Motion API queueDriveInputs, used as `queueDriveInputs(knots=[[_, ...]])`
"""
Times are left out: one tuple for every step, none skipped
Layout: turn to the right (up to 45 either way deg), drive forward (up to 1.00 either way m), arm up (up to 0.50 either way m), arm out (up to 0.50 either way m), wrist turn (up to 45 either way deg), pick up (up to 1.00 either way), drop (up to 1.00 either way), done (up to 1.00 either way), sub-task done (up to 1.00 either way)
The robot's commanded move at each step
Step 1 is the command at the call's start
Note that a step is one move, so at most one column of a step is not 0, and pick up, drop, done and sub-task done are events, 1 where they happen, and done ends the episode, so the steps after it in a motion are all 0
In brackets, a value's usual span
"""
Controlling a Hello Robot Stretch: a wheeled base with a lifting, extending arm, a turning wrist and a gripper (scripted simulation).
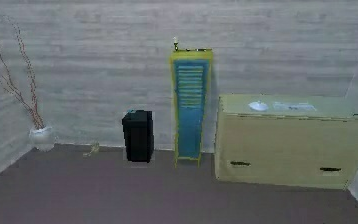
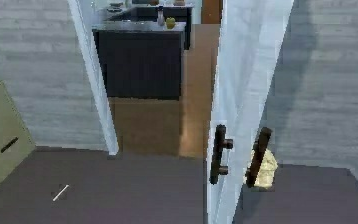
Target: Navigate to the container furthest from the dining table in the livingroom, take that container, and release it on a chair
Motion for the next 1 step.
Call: queueDriveInputs(knots=[[-18.0, 0.00, 0.00, 0.00, 0.0, 0.00, 0.00, 0.00, 0.00]])
